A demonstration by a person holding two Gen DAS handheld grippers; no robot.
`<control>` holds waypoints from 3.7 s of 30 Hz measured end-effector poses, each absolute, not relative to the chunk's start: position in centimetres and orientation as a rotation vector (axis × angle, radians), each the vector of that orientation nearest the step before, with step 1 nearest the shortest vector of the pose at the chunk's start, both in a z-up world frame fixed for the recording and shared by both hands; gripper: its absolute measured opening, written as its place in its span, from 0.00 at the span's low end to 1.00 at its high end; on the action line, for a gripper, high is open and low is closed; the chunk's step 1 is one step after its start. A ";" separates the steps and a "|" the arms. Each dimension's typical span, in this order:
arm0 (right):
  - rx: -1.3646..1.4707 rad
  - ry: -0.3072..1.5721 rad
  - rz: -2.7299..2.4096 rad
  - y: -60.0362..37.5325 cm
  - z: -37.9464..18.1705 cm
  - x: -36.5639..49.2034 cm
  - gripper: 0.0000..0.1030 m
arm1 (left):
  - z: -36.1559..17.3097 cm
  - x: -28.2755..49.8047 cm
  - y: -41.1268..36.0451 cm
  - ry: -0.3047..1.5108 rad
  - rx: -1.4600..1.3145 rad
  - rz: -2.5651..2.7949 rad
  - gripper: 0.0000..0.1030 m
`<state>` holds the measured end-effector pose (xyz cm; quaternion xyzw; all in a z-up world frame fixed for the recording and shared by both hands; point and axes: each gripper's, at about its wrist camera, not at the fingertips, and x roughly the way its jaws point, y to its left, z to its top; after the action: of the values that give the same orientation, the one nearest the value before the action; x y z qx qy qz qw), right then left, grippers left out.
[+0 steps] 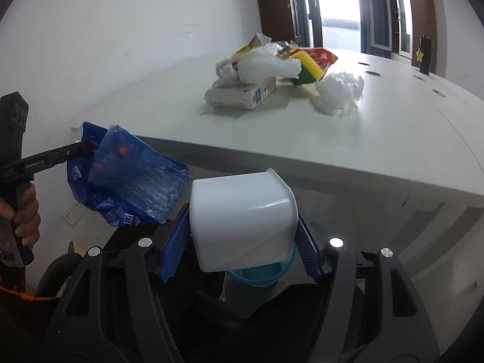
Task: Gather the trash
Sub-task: 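Carry the blue bag and white cup down over the blue wastebasket with both grippers, then open the left gripper over the basket while the right gripper releases the white cup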
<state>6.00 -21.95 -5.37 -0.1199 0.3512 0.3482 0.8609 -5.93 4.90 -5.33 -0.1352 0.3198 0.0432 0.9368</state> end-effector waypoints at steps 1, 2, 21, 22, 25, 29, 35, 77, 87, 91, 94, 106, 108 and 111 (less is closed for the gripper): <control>-0.255 0.751 0.729 -21.9 -6.0 5.9 0.60 | -6.2 -5.9 4.9 0.671 -0.277 0.090 0.07; -0.261 0.767 0.724 -21.9 -6.8 5.9 0.60 | -7.3 -6.2 5.1 0.689 -0.280 0.097 0.07; -0.313 0.992 0.682 -18.6 -19.8 11.2 0.60 | -21.2 2.9 5.7 0.915 -0.284 0.202 0.07; -0.310 1.008 0.681 -18.5 -20.5 11.6 0.59 | -21.7 3.5 5.8 0.928 -0.291 0.210 0.07; -0.309 1.043 0.676 -17.9 -22.4 12.8 0.59 | -22.9 5.0 6.5 0.966 -0.337 0.241 0.07; -0.337 1.075 0.664 -16.9 -24.7 14.1 0.59 | -24.9 7.3 6.9 1.015 -0.374 0.262 0.07; -0.352 1.104 0.642 -16.3 -26.2 15.0 0.59 | -27.2 9.5 7.2 1.058 -0.379 0.253 0.07; -0.340 1.484 0.519 -10.3 -42.5 25.2 0.60 | -40.2 23.3 8.2 1.431 -0.380 0.316 0.08; -0.316 1.513 0.511 -10.8 -42.9 25.4 0.68 | -39.7 23.5 9.0 1.397 -0.460 0.306 0.49; -0.329 1.492 0.515 -10.6 -42.8 25.3 0.72 | -39.7 23.4 9.1 1.391 -0.475 0.316 0.50; -0.334 1.491 0.504 -10.7 -42.8 25.2 0.72 | -39.8 23.3 9.2 1.393 -0.499 0.322 0.50; -0.334 1.439 0.498 -11.7 -40.0 23.5 0.72 | -37.6 20.1 9.3 1.361 -0.513 0.335 0.50; -0.339 1.417 0.495 -11.9 -39.2 23.2 0.72 | -36.8 19.4 9.3 1.345 -0.509 0.333 0.51; -0.350 1.379 0.505 -12.2 -37.8 22.4 0.72 | -35.4 18.1 8.5 1.320 -0.470 0.298 0.52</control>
<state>22.36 -12.25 -37.77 -0.1587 0.6260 0.2292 0.7283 18.07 8.48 -35.40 -0.2155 0.6049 0.1367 0.7543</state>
